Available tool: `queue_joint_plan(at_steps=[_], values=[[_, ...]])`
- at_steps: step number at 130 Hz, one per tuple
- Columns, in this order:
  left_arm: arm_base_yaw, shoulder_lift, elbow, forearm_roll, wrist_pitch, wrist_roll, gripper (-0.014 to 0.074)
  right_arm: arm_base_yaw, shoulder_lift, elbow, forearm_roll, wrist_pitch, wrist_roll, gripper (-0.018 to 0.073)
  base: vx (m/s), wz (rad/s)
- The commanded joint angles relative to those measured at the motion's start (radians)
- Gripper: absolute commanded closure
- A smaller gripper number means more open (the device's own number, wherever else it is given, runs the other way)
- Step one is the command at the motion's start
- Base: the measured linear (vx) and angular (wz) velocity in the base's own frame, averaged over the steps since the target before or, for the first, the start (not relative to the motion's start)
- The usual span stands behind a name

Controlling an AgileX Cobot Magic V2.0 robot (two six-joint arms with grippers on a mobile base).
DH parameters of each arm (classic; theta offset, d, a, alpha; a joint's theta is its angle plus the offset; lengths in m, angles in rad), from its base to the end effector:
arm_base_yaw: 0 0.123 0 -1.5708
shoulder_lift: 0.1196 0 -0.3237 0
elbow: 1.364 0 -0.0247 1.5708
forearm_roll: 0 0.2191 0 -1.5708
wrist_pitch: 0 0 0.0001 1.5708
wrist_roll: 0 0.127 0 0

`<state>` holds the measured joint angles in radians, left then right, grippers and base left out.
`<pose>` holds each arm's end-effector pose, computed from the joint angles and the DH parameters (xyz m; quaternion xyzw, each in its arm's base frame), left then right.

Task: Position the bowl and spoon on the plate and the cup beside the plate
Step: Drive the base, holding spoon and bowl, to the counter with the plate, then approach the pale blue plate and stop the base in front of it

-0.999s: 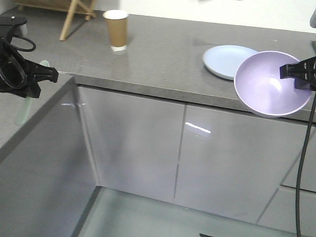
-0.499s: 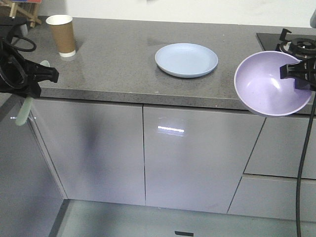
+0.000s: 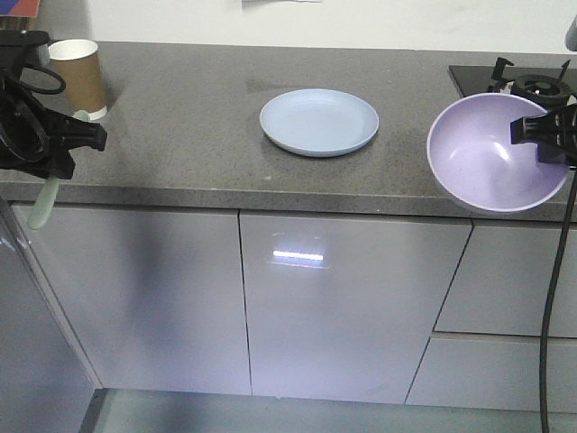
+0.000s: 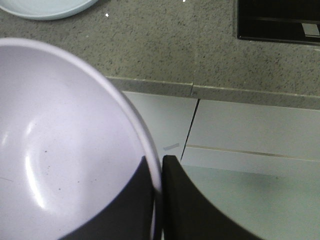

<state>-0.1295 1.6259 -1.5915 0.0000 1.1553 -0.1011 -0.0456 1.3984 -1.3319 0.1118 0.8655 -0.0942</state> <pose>0.3282 -0.0427 0.3646 0.0138 0.9726 -0.0267 0.2305 0.2859 -0.0022 0.3810 -0.0039 0.9336 0.0277 0.3573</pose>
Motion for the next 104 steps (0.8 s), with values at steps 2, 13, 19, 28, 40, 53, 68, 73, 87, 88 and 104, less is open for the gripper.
queue_joint_plan(at_steps=[2, 13, 19, 28, 40, 53, 68, 73, 87, 88, 104], values=[[-0.005, -0.042, -0.023, 0.0, -0.035, -0.002, 0.0604, -0.002, -0.035, -0.027, 0.004, -0.057, -0.004, 0.0561, 0.14, -0.09], [-0.005, -0.042, -0.023, 0.0, -0.035, -0.002, 0.0604, -0.002, -0.035, -0.027, 0.004, -0.057, -0.004, 0.0561, 0.15, -0.09], [-0.005, -0.042, -0.023, 0.0, -0.035, -0.002, 0.0604, -0.002, -0.035, -0.027, 0.004, -0.057, -0.004, 0.0561, 0.16, -0.08], [-0.005, -0.042, -0.023, 0.0, -0.035, -0.002, 0.0604, -0.002, -0.035, -0.027, 0.004, -0.057, -0.004, 0.0561, 0.17, -0.07], [-0.005, -0.042, -0.023, 0.0, -0.035, -0.002, 0.0604, -0.002, -0.035, -0.027, 0.004, -0.057, -0.004, 0.0561, 0.18, -0.04], [-0.005, -0.042, -0.023, 0.0, -0.035, -0.002, 0.0604, -0.002, -0.035, -0.027, 0.004, -0.057, -0.004, 0.0561, 0.19, -0.01], [-0.005, -0.042, -0.023, 0.0, -0.035, -0.002, 0.0604, -0.002, -0.035, -0.027, 0.004, -0.057, -0.004, 0.0561, 0.19, 0.02], [-0.005, -0.042, -0.023, 0.0, -0.035, -0.002, 0.0604, -0.002, -0.035, -0.027, 0.004, -0.057, -0.004, 0.0561, 0.2, 0.03], [-0.005, -0.042, -0.023, 0.0, -0.035, -0.002, 0.0604, -0.002, -0.035, -0.027, 0.004, -0.057, -0.004, 0.0561, 0.2, 0.03], [-0.005, -0.042, -0.023, 0.0, -0.035, -0.002, 0.0604, -0.002, -0.035, -0.027, 0.004, -0.057, -0.004, 0.0561, 0.2, 0.04], [-0.005, -0.042, -0.023, 0.0, -0.035, -0.002, 0.0604, -0.002, -0.035, -0.027, 0.004, -0.057, -0.004, 0.0561, 0.19, 0.04]])
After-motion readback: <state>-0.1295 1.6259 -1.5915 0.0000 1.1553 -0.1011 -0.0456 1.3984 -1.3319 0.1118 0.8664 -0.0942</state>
